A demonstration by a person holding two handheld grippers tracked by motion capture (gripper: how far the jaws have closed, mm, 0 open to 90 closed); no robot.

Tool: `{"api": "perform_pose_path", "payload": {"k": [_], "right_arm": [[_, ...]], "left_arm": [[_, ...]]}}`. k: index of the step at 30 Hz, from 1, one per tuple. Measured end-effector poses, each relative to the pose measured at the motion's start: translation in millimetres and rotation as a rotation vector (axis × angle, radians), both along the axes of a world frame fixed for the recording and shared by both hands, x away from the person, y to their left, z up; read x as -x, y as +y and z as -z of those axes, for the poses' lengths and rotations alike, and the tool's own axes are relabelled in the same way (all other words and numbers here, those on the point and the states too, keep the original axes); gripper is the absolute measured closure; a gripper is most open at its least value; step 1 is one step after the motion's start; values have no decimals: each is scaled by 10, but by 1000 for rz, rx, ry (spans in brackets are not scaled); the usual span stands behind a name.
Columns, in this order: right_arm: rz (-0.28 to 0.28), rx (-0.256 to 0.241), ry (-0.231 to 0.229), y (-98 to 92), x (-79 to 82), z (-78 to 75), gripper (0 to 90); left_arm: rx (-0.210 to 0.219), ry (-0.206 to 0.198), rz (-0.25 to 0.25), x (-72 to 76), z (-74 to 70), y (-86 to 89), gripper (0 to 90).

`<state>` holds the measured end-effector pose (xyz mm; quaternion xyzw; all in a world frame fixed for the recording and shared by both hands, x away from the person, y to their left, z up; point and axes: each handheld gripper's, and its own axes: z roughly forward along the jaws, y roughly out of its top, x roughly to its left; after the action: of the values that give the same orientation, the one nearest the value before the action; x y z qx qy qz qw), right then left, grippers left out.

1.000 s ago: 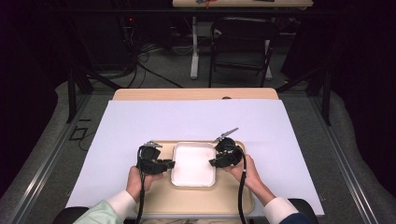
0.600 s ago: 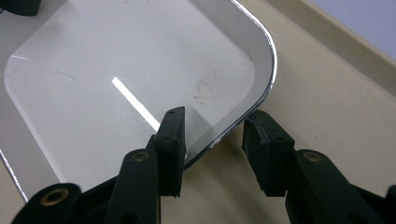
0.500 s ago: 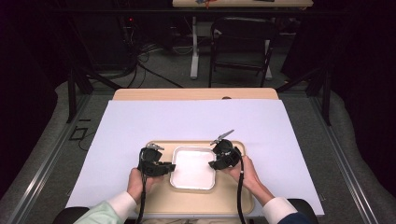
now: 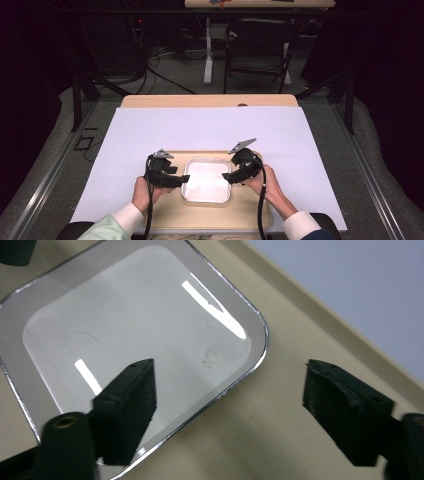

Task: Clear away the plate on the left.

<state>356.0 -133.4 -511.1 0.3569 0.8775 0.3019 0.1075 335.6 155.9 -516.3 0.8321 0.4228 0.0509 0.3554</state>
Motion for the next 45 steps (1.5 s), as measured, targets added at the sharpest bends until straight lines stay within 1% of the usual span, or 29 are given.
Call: {"api": "perform_pose_path", "payload": {"k": [1,3,4,5,6,7,8,10,12,14,16,17,19,20,21,22,23,24,25,29,30,31,33,36,37,39,41,43,45], "right_arm": [[-1,-9,-13,-14,17,-30,172],[-2,-42,-27,-51,55,-98,133],[-8,-54,-47,-71,74,-130,108],[-8,-63,-58,-87,94,-163,80],[-4,-82,-80,-125,133,-226,62],[-4,-82,-80,-125,133,-226,50],[-3,-96,-96,-153,148,-259,31],[11,-117,-132,-220,187,-334,7],[16,-139,-151,-268,220,-382,0],[19,-155,-183,-323,274,-428,0],[23,-186,-209,-402,314,-456,0],[28,-194,-220,-435,332,-463,0],[34,-200,-241,-496,368,-473,0],[37,-200,-246,-521,384,-476,0],[44,-202,-258,-556,406,-478,0],[51,-207,-274,-604,436,-481,0],[57,-210,-286,-646,460,-487,0],[62,-216,-292,-678,477,-492,0],[72,-233,-306,-734,511,-504,0],[95,-247,-338,-886,616,-542,0],[99,-253,-345,-959,672,-546,0],[99,-253,-345,-959,672,-546,0],[115,-257,-352,-1038,742,-536,0],[130,-256,-360,-1137,846,-505,0],[134,-269,-371,-1172,884,-490,0],[141,-262,-372,-1230,950,-465,0],[140,-278,-387,-1284,1009,-438,0],[140,-282,-382,-1306,1041,-426,0],[144,-279,-390,-1313,1072,-422,0]], "left_arm": [[-4,-30,2,14,-39,6,295],[-5,-55,14,27,-94,23,243],[-5,-70,16,38,-123,34,213],[0,-81,16,48,-148,43,191],[7,-84,25,52,-170,53,144],[19,-97,34,64,-201,66,144],[25,-105,38,77,-233,72,129],[38,-139,49,112,-307,84,74],[54,-162,54,146,-360,106,58],[57,-189,53,195,-421,147,43],[68,-209,53,217,-456,197,32],[67,-221,50,221,-465,218,23],[96,-233,51,237,-480,277,12],[93,-237,41,246,-489,309,8],[100,-255,30,260,-498,358,3],[116,-267,26,270,-503,400,3],[113,-271,21,277,-508,429,2],[109,-285,14,291,-518,483,1],[115,-297,7,304,-519,517,1],[138,-327,-29,368,-513,710,0],[141,-333,-37,386,-508,759,0],[138,-336,-47,406,-505,804,0],[151,-354,-64,460,-490,906,0],[158,-371,-74,537,-460,1033,0],[157,-375,-77,563,-446,1071,0],[156,-379,-92,619,-420,1138,0],[162,-383,-96,665,-388,1193,0],[166,-390,-105,704,-358,1235,0],[182,-391,-108,730,-322,1278,0]]}}
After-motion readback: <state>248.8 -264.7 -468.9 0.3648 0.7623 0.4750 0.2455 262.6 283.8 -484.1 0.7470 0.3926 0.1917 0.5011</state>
